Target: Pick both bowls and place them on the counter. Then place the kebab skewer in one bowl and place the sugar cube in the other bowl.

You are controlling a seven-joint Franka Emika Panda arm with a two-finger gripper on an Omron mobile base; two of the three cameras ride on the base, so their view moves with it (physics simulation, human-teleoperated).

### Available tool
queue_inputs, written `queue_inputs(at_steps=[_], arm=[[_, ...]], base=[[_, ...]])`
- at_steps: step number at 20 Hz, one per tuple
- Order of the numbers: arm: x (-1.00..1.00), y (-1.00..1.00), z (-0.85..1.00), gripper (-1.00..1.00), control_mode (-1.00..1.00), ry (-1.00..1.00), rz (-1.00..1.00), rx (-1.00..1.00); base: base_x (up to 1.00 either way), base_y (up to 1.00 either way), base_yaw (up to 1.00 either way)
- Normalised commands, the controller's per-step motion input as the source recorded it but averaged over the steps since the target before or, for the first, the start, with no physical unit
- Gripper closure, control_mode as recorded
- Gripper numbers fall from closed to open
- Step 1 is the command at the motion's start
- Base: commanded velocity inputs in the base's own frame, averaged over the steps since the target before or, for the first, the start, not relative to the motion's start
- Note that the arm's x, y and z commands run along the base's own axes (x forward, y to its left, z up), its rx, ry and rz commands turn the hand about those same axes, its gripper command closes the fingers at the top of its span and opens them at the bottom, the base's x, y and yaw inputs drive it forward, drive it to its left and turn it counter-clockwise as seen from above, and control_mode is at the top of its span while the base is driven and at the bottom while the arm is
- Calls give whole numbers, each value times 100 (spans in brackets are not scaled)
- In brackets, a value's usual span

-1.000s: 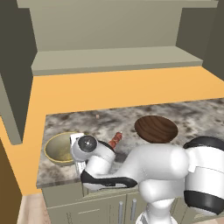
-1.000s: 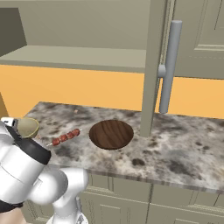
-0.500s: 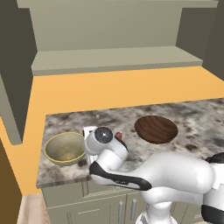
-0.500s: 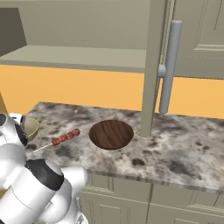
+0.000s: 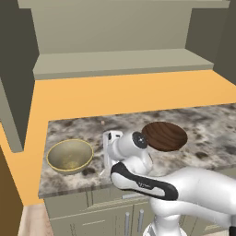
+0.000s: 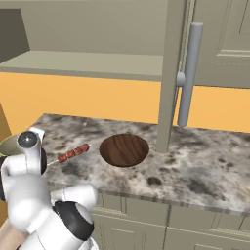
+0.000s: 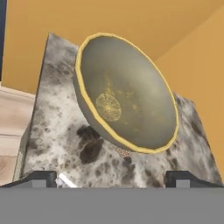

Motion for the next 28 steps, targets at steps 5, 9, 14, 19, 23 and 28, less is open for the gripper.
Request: queue_inputs(at_steps=[5,9,14,19,23,28], arm=[[36,6,-11,-100,-100,8,1,17],[8,-14,-30,-100,-100,2,1,16],[9,-12,-36,-100,-100,3,4,10],[28,0,-32,-100,-100,9,6,13],[29,0,-32,-100,-100,12,9,6],[33,6,-24,-100,-100,8,5,0]], base=[[0,0,0],[0,0,0],[0,0,0],[0,0,0],[0,0,0],[0,0,0]])
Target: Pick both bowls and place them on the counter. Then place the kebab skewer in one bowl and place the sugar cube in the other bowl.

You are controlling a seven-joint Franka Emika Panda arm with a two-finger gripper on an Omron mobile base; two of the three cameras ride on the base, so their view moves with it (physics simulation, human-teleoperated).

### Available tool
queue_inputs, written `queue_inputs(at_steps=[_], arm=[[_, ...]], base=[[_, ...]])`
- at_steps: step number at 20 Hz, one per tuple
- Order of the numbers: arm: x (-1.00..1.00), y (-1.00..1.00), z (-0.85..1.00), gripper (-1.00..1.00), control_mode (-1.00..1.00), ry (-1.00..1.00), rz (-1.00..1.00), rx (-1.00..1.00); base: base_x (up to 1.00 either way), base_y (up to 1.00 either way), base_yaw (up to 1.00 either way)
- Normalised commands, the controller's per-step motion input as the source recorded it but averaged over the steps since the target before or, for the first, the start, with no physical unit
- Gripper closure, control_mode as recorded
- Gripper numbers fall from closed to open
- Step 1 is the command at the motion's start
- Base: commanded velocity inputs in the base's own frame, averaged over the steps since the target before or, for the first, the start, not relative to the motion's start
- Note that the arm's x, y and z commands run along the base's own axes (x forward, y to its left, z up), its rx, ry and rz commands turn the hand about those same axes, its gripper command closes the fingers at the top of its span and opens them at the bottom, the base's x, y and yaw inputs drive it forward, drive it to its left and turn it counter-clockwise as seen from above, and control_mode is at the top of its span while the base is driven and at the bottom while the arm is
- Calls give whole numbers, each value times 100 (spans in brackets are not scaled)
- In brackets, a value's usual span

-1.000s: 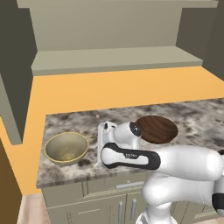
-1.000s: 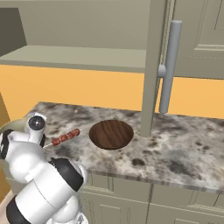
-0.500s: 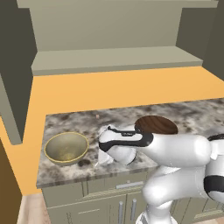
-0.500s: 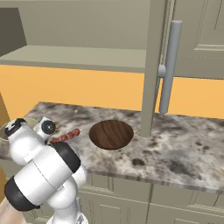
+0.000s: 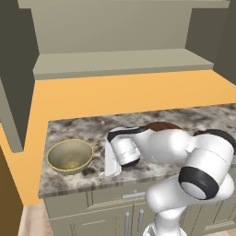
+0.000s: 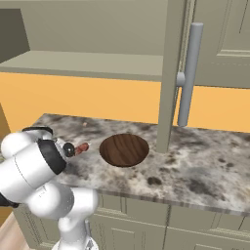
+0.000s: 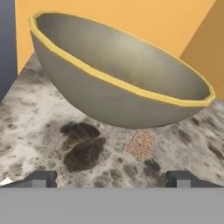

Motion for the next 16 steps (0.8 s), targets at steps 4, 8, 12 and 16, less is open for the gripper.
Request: queue_inputs(at_steps=[4,8,12,16], arm=[[22,17,2,-100,-100,3,0,0],[7,27,5,-100,-100,6,0,0],[4,25,13,-100,-100,6,0,0],[15,16,6,-100,-100,8,0,0]], base=[[0,0,0],[0,0,0],[0,0,0],[0,0,0]])
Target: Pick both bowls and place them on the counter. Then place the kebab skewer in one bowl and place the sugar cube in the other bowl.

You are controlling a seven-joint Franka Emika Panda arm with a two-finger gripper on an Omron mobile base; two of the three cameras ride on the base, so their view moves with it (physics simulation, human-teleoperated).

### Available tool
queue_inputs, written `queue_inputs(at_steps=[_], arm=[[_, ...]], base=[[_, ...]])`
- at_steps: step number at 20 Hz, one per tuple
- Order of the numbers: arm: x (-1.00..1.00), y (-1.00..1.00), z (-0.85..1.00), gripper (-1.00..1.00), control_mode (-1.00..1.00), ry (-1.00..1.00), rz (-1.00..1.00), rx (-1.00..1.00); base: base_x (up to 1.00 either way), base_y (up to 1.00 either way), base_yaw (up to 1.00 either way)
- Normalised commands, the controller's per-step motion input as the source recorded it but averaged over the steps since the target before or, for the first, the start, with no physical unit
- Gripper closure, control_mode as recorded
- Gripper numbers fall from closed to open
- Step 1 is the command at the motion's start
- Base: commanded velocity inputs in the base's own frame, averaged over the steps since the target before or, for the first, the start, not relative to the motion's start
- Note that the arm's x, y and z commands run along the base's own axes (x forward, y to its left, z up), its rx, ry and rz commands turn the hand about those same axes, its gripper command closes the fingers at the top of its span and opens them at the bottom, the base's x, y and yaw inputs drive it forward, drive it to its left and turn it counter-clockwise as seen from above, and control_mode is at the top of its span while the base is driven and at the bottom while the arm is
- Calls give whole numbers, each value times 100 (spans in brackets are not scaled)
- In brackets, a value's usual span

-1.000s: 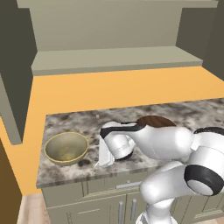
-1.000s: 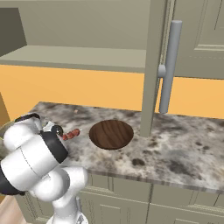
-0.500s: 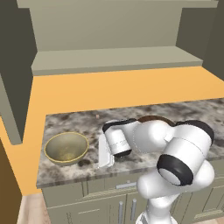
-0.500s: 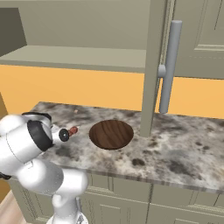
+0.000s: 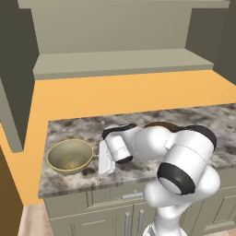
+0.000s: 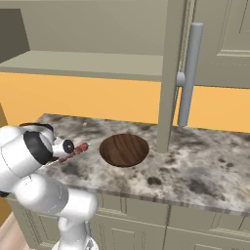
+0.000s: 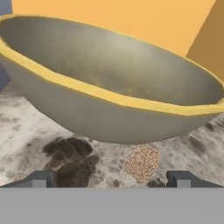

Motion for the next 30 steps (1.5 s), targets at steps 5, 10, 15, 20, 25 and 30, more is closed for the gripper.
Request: queue_inputs(at_steps=[5,10,15,20,25,30], arm=[[35,1,-2,-100,-100,10,1,0],[26,0,-14,-100,-100,3,3,0],[5,2,-19,-100,-100,1,6,0],[0,18,-3,-100,-100,0,2,0],[0,22,0,-100,-100,1,1,0],[0,10,-12,100,-100,1,2,0]], base=[[0,0,0],[0,0,0],[0,0,0],[0,0,0],[0,0,0],[0,0,0]])
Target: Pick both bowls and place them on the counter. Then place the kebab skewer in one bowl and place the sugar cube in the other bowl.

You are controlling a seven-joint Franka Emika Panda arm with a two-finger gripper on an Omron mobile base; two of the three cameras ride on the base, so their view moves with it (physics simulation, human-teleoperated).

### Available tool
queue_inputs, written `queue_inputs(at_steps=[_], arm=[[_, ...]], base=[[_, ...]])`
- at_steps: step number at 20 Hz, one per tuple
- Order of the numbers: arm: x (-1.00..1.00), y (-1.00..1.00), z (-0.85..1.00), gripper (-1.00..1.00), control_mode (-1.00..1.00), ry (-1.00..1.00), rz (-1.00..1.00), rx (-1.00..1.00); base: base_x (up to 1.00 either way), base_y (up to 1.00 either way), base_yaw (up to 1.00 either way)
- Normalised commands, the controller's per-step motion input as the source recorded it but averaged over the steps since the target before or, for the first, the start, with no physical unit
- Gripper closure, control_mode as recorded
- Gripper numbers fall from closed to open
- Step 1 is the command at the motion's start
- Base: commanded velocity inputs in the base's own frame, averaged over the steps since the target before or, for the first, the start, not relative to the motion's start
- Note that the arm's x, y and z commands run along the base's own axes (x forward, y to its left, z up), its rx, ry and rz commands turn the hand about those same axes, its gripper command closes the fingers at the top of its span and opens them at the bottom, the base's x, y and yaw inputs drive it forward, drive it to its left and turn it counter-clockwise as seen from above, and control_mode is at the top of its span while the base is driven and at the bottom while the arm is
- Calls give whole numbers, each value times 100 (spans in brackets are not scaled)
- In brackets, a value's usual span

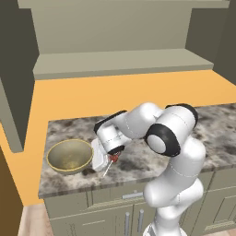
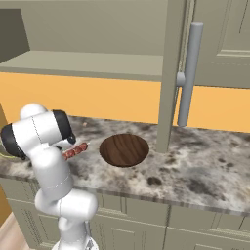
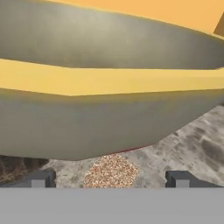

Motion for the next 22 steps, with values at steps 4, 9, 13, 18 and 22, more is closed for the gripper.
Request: queue_inputs(at_steps=[4,9,13,18,22], arm=[[0,4,-16,100,-100,2,0,0],[0,-1,-3,100,-100,1,0,0],[-9,-26,14,100,-100,0,-8,0],[-10,-42,36,100,-100,0,-12,0],[-26,-37,61,100,-100,-1,-12,0]], base=[[0,0,0],[0,0,0],[0,0,0],[0,0,0],[0,0,0]])
